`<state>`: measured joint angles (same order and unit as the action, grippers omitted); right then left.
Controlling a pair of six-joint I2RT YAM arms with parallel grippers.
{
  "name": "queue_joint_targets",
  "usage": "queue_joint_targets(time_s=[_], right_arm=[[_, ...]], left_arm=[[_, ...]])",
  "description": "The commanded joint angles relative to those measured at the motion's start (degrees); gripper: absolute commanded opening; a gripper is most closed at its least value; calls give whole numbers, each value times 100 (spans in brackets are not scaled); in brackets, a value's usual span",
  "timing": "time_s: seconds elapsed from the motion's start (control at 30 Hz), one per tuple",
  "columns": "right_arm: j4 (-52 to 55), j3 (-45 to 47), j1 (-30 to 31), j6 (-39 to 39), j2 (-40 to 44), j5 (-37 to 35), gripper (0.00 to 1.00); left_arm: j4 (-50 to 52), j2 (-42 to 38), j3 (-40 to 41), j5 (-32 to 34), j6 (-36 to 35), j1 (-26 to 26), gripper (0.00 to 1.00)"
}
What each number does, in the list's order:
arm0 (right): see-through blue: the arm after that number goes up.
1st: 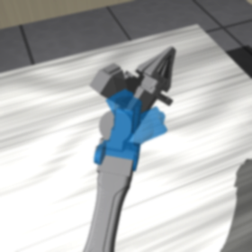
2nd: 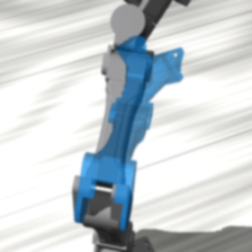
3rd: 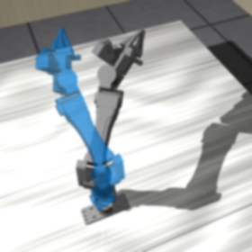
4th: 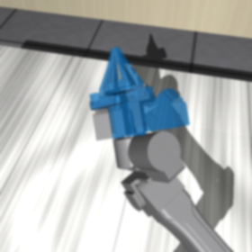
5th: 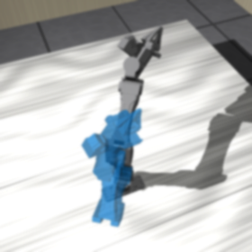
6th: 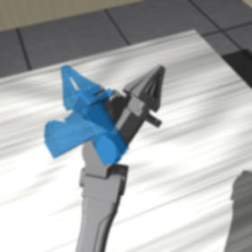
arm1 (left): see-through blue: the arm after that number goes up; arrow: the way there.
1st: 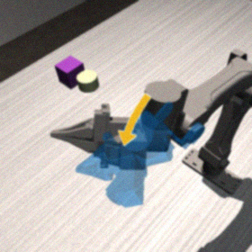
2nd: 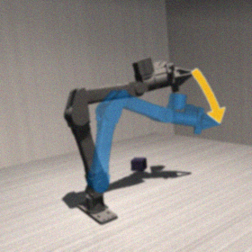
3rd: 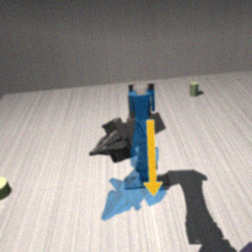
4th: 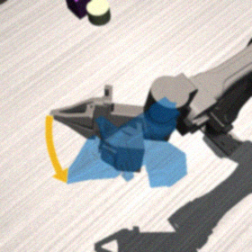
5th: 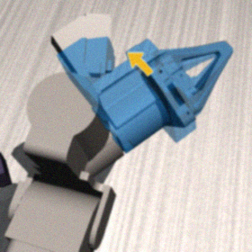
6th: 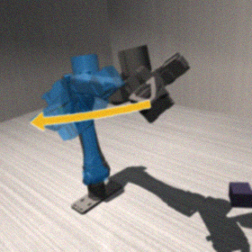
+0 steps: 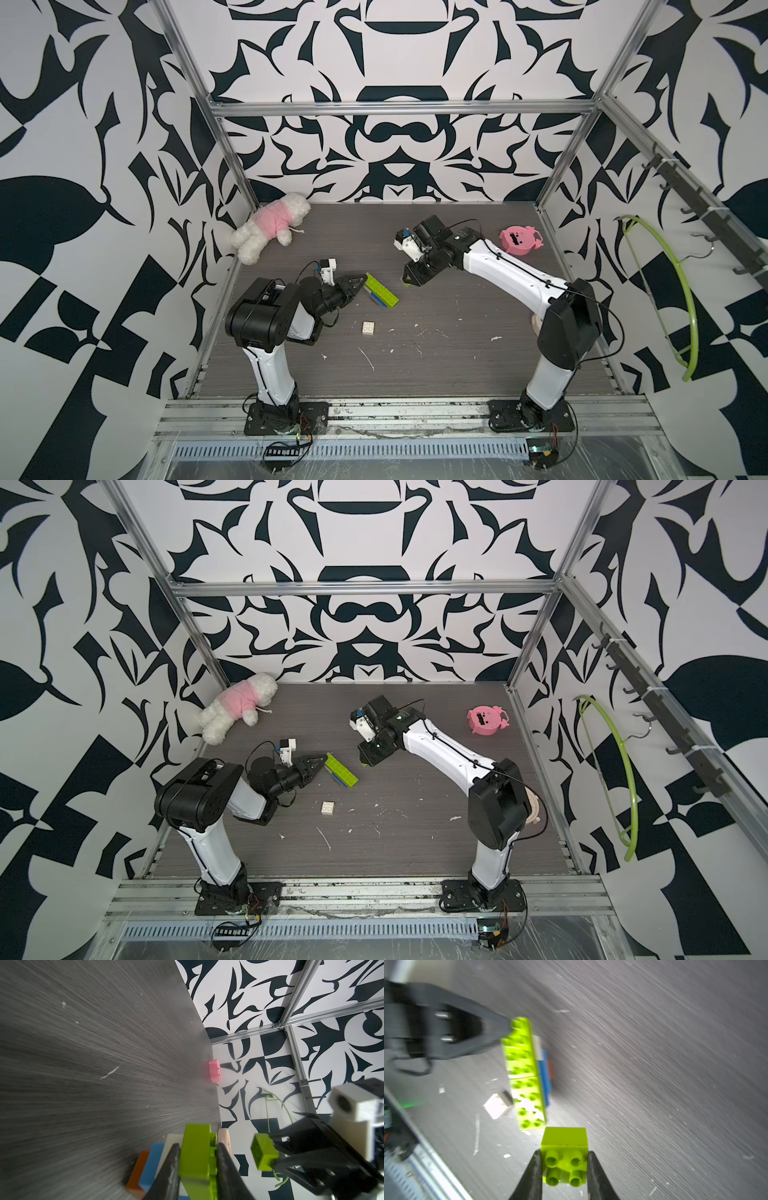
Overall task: Assemble a heart with lego
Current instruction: Assemble the lego brick with the lego brick.
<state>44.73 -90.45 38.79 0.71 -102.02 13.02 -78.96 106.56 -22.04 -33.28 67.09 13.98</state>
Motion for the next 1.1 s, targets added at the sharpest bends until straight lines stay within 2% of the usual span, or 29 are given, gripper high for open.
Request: queue_joint_targets(time_s=[0.0, 0.43, 1.07], right_arm=[[358, -280, 168, -128, -133, 154, 25], [570, -1054, 596, -66, -1048, -275, 24], [716, -1195, 725, -45, -1413, -218, 24]], left_arm=[[278, 206, 77, -10, -146, -12, 24], [197, 224, 130, 14, -144, -9, 24], [187, 229, 117, 5, -135, -38, 24]])
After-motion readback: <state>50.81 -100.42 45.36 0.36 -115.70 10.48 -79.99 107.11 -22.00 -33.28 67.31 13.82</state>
